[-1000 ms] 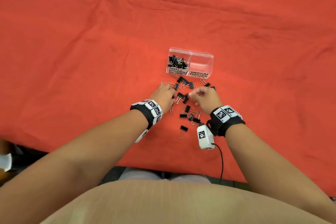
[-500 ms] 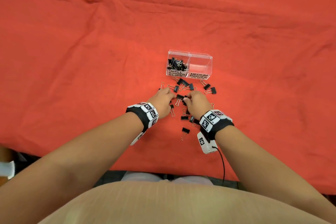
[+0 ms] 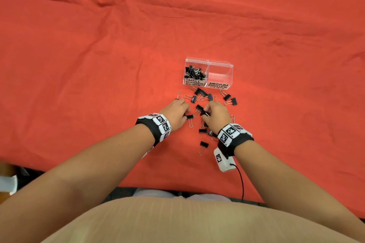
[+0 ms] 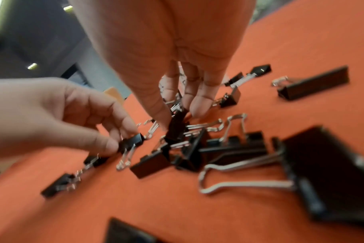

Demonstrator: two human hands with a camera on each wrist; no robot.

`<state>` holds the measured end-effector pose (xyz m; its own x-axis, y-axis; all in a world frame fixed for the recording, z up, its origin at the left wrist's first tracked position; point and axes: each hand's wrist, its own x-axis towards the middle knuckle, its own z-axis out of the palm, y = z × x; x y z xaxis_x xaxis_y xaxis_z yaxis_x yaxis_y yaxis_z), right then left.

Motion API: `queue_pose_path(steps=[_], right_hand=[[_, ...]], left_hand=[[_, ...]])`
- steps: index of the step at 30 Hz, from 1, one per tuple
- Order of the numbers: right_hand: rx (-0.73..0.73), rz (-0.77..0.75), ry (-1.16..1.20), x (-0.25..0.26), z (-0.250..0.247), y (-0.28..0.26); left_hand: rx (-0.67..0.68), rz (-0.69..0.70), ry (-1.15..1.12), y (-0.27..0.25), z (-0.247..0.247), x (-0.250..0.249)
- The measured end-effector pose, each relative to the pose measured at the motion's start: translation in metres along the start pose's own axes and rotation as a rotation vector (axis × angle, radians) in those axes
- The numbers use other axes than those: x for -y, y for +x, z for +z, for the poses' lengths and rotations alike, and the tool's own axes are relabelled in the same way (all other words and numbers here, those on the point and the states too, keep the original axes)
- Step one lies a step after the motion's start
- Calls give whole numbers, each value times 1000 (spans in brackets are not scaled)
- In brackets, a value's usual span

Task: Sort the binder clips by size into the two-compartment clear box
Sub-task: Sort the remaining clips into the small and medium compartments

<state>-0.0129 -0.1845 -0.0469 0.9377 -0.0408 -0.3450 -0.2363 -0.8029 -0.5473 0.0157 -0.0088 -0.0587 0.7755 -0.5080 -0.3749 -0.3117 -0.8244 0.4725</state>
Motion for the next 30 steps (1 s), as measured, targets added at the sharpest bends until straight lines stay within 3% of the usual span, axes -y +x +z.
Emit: queue_pose_path(steps=[5, 12, 19, 26, 30], right_hand=[[-8, 115, 180, 0, -12, 5], [-142, 167, 366, 10, -84, 44], [-204, 154, 185, 16, -96, 79], [-247, 32, 104, 17, -84, 50], [-28, -34, -84, 2, -49, 25]], left_hand=[[26, -16, 68, -2, -3, -2], [-123, -62, -58, 1, -9, -11], [-172, -102, -110, 12, -15, -20], [-154, -72, -35, 29, -17, -24], [-153, -75, 19, 36, -13, -28]])
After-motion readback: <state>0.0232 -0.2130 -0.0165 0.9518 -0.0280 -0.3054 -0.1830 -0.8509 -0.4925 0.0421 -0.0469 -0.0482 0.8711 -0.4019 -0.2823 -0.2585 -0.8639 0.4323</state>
